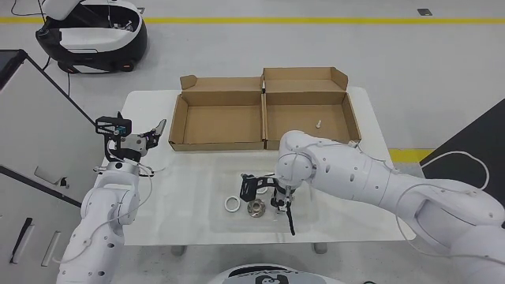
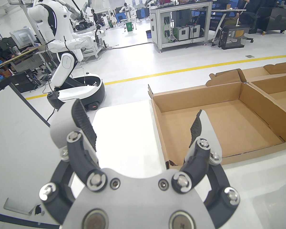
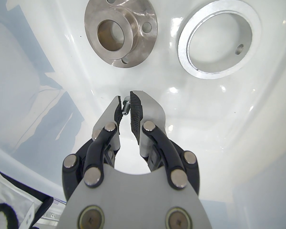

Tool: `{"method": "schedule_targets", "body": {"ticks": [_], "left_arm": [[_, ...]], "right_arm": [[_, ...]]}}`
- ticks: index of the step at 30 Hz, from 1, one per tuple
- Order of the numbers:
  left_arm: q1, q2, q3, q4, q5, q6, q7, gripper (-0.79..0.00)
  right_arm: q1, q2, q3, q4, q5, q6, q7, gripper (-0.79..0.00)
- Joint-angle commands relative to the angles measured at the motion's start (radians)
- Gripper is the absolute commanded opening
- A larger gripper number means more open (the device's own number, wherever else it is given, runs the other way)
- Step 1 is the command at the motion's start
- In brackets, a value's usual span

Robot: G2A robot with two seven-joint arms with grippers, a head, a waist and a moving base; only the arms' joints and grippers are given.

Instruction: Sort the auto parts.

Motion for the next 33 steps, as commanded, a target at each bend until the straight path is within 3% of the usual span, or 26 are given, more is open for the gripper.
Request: {"method": "schedule_targets", "body": {"ticks": [1,13,26,33], "left_arm": [[0.0,0.0,0.0,0.0,0.0,0.0,0.0,0.0],[0.0,0.0,0.0,0.0,0.0,0.0,0.0,0.0],[0.0,0.0,0.0,0.0,0.0,0.0,0.0,0.0],[0.0,0.0,0.0,0.0,0.0,0.0,0.0,0.0]], "right_arm": [[0.003,-0.001,0.0,0.002,0.0,-0.002,-0.002,-0.785],[0.074,0.042,0.023,-0.091,0.083,-0.006,-0.006,-0.785],[0.025,0.155,0.216,-0.145,0.197,-0.13,-0.15,-0.785],[0.016,0.174,0.291,-0.093,0.244,-0.208,-0.235,-0.785]]}}
